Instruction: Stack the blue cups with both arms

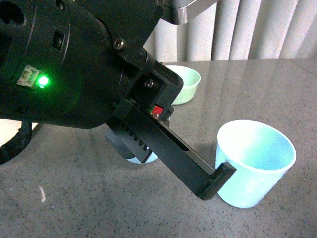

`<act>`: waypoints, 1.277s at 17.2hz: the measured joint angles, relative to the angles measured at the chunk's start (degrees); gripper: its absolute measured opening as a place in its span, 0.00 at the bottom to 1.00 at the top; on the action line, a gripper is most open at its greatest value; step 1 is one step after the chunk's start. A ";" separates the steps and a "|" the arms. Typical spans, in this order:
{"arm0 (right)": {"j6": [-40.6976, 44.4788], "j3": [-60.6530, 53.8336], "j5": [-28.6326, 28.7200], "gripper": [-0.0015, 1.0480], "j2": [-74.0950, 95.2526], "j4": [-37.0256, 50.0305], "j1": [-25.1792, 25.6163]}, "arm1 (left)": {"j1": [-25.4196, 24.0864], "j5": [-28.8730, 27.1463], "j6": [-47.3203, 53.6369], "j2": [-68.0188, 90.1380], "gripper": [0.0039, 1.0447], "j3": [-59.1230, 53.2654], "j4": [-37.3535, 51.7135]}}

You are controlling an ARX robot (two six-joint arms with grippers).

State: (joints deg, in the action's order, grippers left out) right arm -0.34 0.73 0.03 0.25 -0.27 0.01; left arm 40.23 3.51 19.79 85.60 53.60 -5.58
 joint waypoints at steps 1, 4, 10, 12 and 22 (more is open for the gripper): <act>0.00 0.00 0.00 0.94 0.00 0.00 0.00 | 0.04 0.15 0.02 0.81 0.01 0.15 0.44; 0.00 0.00 0.00 0.94 0.00 0.02 0.00 | -0.72 0.96 0.13 3.69 0.01 1.31 1.36; 0.00 -0.02 0.00 0.94 0.00 0.00 0.00 | -1.79 3.50 -0.13 6.54 0.01 1.77 3.15; 0.00 0.00 0.00 0.94 0.00 0.00 0.00 | -1.68 5.09 -0.57 6.97 0.01 1.62 3.45; 0.00 0.00 0.00 0.94 0.00 0.00 0.00 | -1.27 6.84 1.46 7.28 0.07 0.81 2.78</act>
State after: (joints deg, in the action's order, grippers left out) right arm -0.34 0.73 0.03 0.25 -0.27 0.01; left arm 38.96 10.35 21.26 92.88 54.41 -2.81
